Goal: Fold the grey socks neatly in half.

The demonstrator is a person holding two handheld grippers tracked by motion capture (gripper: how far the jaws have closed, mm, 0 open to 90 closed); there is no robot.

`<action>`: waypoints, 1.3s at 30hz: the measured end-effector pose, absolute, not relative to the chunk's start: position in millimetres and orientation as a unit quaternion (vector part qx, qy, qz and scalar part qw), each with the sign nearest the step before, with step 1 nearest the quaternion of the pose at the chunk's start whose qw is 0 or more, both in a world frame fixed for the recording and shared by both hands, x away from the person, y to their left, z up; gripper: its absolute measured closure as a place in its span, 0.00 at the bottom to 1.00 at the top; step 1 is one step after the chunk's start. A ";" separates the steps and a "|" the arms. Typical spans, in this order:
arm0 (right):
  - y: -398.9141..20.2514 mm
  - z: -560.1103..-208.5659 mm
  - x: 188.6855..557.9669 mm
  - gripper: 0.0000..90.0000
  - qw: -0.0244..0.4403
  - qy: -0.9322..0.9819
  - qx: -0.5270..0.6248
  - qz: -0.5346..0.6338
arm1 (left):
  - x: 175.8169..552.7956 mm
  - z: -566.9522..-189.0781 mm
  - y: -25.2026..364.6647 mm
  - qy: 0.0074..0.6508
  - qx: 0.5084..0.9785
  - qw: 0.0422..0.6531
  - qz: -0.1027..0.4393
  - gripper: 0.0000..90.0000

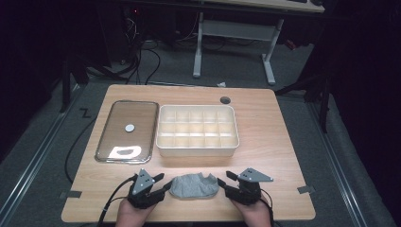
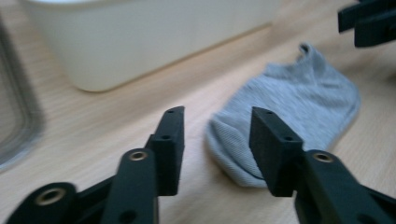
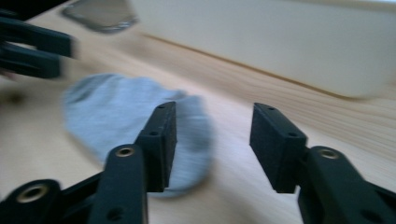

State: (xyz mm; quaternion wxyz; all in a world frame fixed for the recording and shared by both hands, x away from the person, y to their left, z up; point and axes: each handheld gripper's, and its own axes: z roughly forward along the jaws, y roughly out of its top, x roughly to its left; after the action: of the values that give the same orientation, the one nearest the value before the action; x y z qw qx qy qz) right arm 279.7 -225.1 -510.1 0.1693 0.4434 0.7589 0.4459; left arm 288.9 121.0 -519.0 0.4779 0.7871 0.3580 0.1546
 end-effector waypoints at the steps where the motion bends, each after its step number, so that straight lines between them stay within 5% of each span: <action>1: -225.1 -510.1 279.7 0.57 0.169 0.759 0.443 0.446 | 289.4 -516.8 125.2 0.358 0.786 0.476 0.166 0.60; 2: -235.4 -514.6 280.3 0.49 0.179 0.747 0.468 0.437 | 289.8 -516.3 128.7 0.359 0.784 0.474 0.175 0.57; 12: -251.0 -519.2 272.4 0.49 0.214 0.737 0.471 0.435 | 295.6 -524.5 131.8 0.369 0.792 0.451 0.181 0.50; 22: -236.2 -515.6 270.7 0.58 0.266 0.776 0.404 0.406 | 293.2 -525.0 133.9 0.370 0.793 0.450 0.179 0.53; 32: -216.4 -514.4 271.1 0.53 0.190 0.784 0.399 0.436 | 292.1 -524.4 130.9 0.368 0.794 0.455 0.163 0.51; 39: -209.4 -515.9 271.2 0.57 0.164 0.779 0.431 0.425 | 287.4 -514.8 113.8 0.357 0.803 0.450 0.157 0.59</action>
State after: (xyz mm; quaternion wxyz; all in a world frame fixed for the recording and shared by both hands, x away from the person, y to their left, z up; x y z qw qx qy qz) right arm 271.2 -209.4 -515.9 0.1644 0.4313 0.7788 0.4247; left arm 287.4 113.8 -514.8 0.4501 0.8031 0.3575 0.1569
